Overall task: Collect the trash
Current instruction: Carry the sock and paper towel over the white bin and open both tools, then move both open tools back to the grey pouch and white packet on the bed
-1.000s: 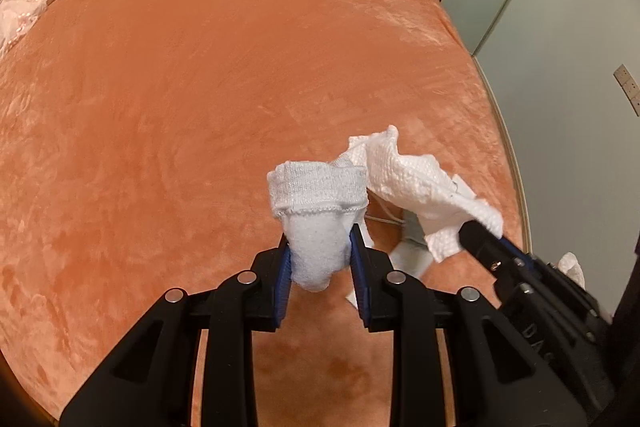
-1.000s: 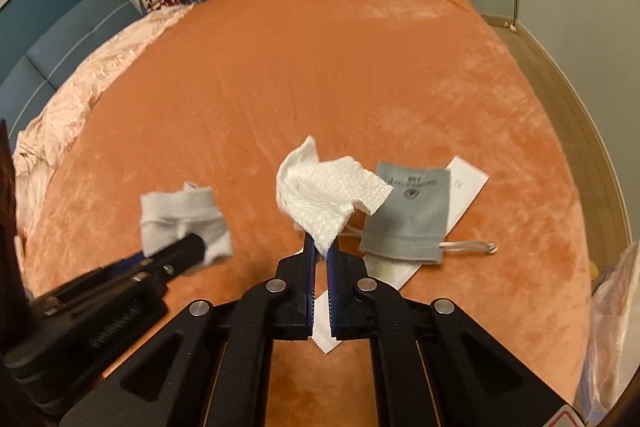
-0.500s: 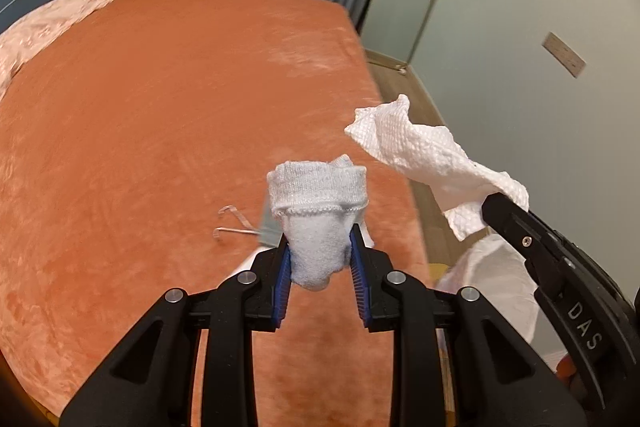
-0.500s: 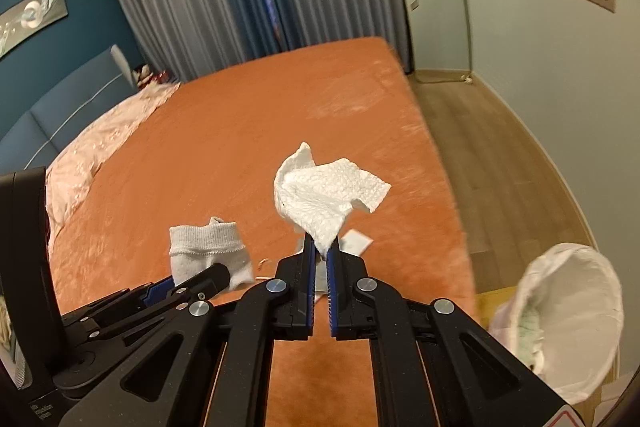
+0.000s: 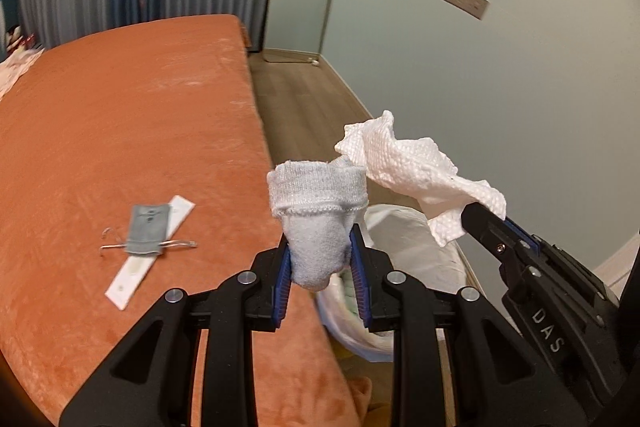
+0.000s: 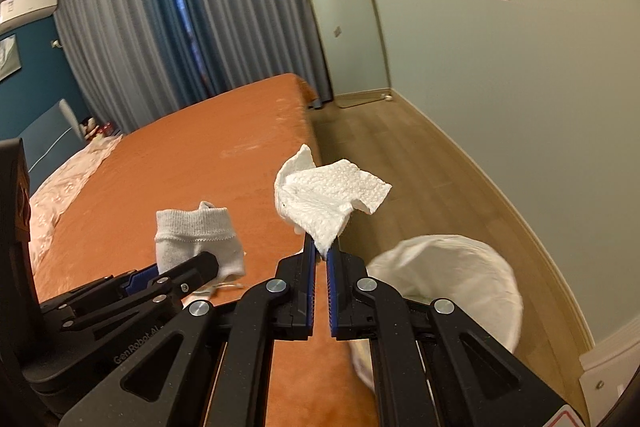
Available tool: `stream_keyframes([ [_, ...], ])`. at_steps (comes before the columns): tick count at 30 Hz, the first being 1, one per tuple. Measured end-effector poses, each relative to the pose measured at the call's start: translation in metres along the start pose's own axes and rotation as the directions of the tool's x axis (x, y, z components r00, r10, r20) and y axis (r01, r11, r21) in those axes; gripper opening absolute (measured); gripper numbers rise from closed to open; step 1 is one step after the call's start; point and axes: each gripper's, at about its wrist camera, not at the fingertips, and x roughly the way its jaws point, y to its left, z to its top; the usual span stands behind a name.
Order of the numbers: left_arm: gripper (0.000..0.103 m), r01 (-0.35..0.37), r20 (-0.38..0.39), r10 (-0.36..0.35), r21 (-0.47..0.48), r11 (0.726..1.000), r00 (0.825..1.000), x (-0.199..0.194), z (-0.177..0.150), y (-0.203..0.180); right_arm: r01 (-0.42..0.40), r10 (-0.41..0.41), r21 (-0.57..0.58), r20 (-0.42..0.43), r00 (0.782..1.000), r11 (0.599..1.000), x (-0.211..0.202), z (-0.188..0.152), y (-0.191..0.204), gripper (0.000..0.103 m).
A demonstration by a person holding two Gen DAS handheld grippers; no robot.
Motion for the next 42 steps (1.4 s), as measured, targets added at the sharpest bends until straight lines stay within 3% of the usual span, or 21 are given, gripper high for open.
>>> stream_keyframes([
  [11,0.026,0.071,-0.052,-0.066,0.101,0.992,0.996,0.031,-0.011,-0.077,0.09,-0.089,0.092,-0.017,0.996,0.992,-0.011,-0.021,-0.074,0.005],
  [19,0.026,0.092,-0.084,-0.083,0.106,0.99,0.993,0.046,-0.018,-0.089,0.109,-0.104,0.124,-0.045,0.994,0.986,-0.003,-0.033,-0.094,0.005],
  [22,0.034,0.096,-0.091,-0.088,0.089,0.991,0.992,0.051,-0.019,-0.085,0.123,-0.117,0.131,-0.048,0.992,0.984,-0.001,-0.037,-0.096,0.006],
  [24,0.06,0.071,-0.093,-0.064,0.068,0.995,0.994,0.056,-0.018,-0.078,0.139,-0.134,0.138,-0.045,0.99,0.981,0.0,-0.037,-0.093,0.012],
  [25,0.06,0.064,-0.086,-0.059,0.059,0.996,0.995,0.056,-0.019,-0.076,0.143,-0.138,0.141,-0.046,0.989,0.98,0.0,-0.038,-0.094,0.015],
  [27,0.06,0.049,-0.083,-0.045,0.054,0.997,0.996,0.057,-0.02,-0.072,0.15,-0.145,0.152,-0.041,0.989,0.977,-0.002,-0.039,-0.093,0.032],
  [29,0.06,0.036,-0.086,-0.032,0.051,0.998,0.996,0.058,-0.02,-0.068,0.157,-0.154,0.158,-0.03,0.988,0.975,-0.003,-0.04,-0.095,0.037],
  [42,0.06,0.005,-0.062,-0.003,0.033,0.999,0.998,0.043,-0.022,-0.051,0.144,-0.142,0.141,-0.026,0.99,0.979,-0.006,-0.038,-0.085,0.044],
])
